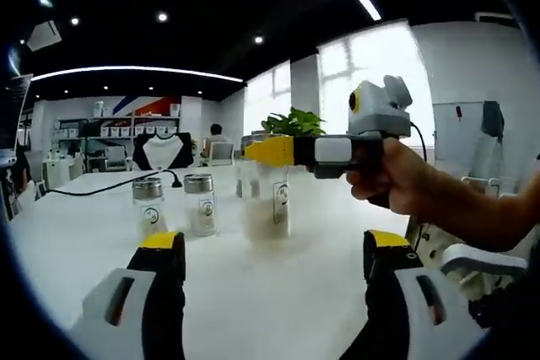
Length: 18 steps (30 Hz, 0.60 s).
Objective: Rotate the seasoning bottle until the label or dispensing opening points toward the visible target arrow and the bottle remains upright within the marked orientation range
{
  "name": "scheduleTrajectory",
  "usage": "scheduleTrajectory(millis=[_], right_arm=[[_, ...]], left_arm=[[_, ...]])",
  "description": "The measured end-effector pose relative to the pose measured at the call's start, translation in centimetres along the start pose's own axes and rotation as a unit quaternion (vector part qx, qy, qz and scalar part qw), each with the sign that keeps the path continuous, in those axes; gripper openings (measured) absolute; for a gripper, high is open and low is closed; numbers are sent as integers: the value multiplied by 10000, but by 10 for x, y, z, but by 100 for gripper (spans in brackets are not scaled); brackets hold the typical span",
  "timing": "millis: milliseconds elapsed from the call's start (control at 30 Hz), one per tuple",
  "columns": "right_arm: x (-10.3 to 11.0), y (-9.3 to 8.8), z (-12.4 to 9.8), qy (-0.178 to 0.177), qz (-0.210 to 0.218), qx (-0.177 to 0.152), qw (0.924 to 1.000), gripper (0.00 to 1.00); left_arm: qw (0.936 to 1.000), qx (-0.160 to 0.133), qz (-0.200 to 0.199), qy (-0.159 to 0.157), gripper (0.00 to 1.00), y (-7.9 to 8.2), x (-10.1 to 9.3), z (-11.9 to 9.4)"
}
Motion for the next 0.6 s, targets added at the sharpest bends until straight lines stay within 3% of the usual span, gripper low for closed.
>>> scheduleTrajectory(millis=[333, 600], right_arm=[[-36, -6, 22, -2, -270, 167, 9995, 36], [-60, -3, 31, 31, -424, 186, 9989, 36]], left_arm=[[9998, -164, -15, -58, 100, 2, -7, 0], [9998, -64, -177, -34, 100, -4, -4, -7]])
Point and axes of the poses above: the point that each gripper's makers call its tool centre point, and the gripper's own axes: z roughly forward along the fingers, x roughly to its left, y roughly out of its top, the point moved 7 cm from there along -z, roughly backward along the fingers, and after that the axes turned 3 degrees about x, right-handed, at the moved point
